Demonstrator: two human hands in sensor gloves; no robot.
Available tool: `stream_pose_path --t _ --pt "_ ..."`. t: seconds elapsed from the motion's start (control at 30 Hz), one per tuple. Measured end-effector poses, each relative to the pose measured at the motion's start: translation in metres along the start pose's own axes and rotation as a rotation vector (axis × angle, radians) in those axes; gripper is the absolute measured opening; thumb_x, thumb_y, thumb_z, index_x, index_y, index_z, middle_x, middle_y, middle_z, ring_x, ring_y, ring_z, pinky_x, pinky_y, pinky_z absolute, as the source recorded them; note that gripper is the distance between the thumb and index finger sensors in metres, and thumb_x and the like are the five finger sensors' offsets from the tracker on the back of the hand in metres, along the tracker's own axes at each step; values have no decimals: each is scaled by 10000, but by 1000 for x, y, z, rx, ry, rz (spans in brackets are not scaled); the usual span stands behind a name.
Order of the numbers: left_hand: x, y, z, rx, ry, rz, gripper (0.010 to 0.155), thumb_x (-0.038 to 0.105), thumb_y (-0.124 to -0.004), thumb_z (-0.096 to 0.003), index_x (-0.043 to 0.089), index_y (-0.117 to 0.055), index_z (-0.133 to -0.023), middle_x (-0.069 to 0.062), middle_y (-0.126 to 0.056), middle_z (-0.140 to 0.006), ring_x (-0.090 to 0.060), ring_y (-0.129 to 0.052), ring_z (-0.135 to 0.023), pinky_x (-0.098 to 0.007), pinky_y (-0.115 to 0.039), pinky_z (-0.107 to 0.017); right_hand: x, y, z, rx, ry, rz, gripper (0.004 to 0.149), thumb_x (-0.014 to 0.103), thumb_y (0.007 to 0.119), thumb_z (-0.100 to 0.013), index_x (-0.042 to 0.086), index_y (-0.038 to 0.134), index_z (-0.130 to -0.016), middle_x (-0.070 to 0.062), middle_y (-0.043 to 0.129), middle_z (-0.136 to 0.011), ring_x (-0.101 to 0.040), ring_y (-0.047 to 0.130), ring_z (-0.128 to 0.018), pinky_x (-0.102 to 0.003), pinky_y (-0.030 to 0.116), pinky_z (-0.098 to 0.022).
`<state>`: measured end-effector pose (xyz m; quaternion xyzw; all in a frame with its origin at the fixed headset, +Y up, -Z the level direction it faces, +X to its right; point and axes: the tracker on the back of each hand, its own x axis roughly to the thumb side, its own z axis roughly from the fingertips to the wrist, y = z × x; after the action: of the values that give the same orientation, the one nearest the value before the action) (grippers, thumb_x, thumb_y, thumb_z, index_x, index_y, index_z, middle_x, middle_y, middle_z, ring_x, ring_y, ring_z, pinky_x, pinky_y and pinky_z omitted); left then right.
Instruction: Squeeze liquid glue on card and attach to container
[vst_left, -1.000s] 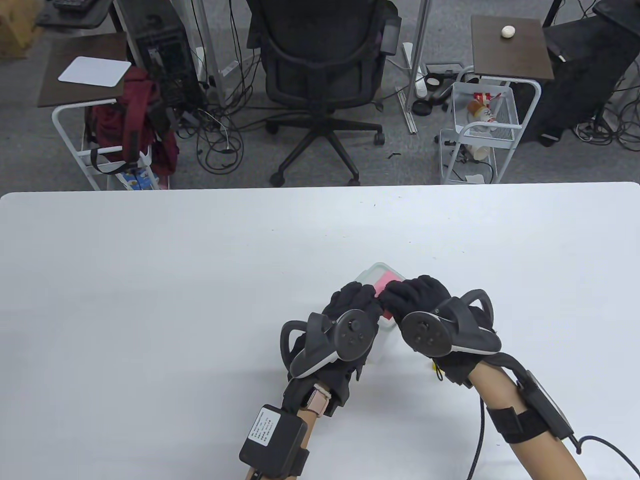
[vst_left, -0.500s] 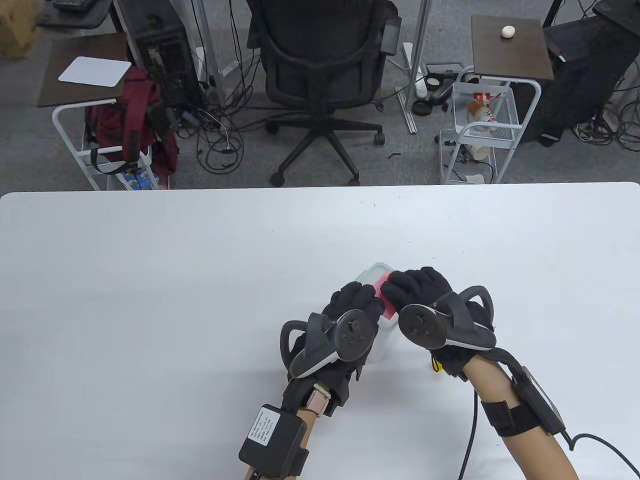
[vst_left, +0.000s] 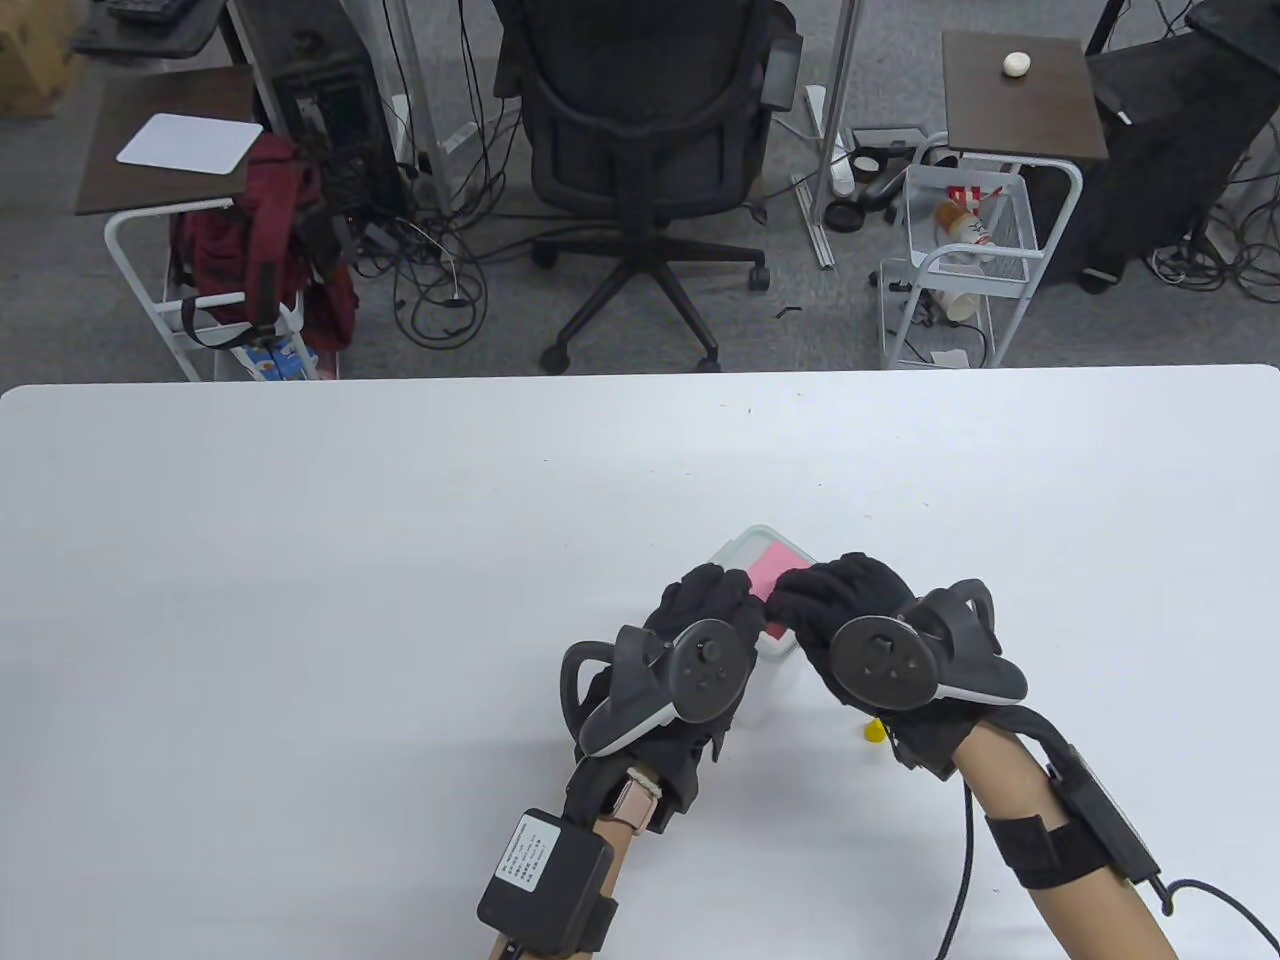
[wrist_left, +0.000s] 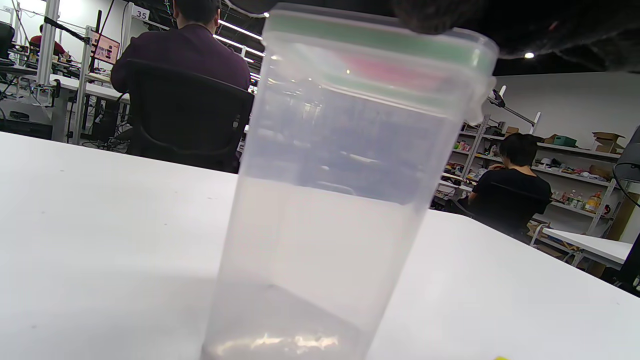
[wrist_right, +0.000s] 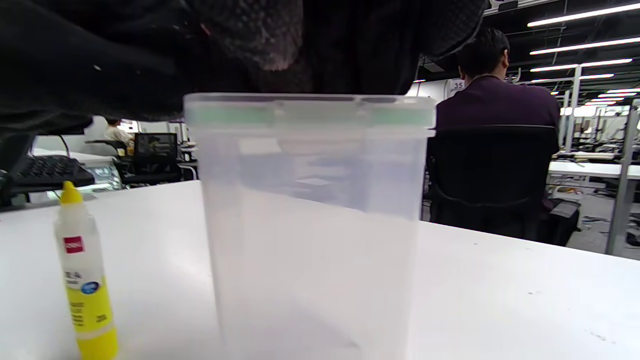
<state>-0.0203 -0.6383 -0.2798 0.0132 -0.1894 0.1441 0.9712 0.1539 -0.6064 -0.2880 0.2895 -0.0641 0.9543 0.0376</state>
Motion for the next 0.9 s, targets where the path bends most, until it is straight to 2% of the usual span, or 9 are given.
stream_pose_path --t 0.17,0.3,0.47,0.6,0.77,0.9 --pt "0 0 0 -4 2 0 494 456 -659 -478 393 -626 -967 179 -585 -1147 -110 -545 -1142 -298 -511 -864 -1 5 -12 28 90 126 431 266 659 -580 184 717 -1000 -57 691 -1098 -340 728 -977 -526 511 -819" --pt "0 0 0 -3 6 0 495 456 -658 -478 396 -624 -968 183 -585 -1146 -107 -544 -1143 -296 -511 -865 4 5 -10 13 57 152 435 263 663 -576 162 731 -993 -76 703 -1088 -349 738 -966 -529 526 -812" --pt "0 0 0 -2 6 3 487 456 -659 -478 385 -630 -959 182 -585 -1145 -107 -544 -1142 -296 -512 -864 12 -1 4 13 -31 42 424 264 671 -566 137 774 -958 -84 753 -1050 -348 784 -928 -534 574 -786" --pt "0 -1 0 1 5 8 492 456 -659 -478 392 -627 -964 182 -587 -1145 -108 -543 -1142 -297 -508 -865 13 -3 14 1 -68 24 416 270 673 -562 159 779 -949 -73 760 -1049 -338 793 -927 -530 585 -784" --pt "0 -1 0 1 5 6 499 455 -658 -478 387 -625 -971 180 -584 -1147 -107 -541 -1143 -297 -508 -865 3 -3 6 17 -25 -52 387 264 678 -562 188 797 -922 -46 770 -1039 -336 784 -934 -525 564 -795" --pt "0 -1 0 -2 6 4 498 455 -658 -478 394 -621 -972 181 -580 -1148 -106 -536 -1145 -297 -505 -866 -1 -2 -5 40 33 35 403 262 673 -568 190 770 -953 -45 740 -1064 -334 763 -952 -521 544 -807"
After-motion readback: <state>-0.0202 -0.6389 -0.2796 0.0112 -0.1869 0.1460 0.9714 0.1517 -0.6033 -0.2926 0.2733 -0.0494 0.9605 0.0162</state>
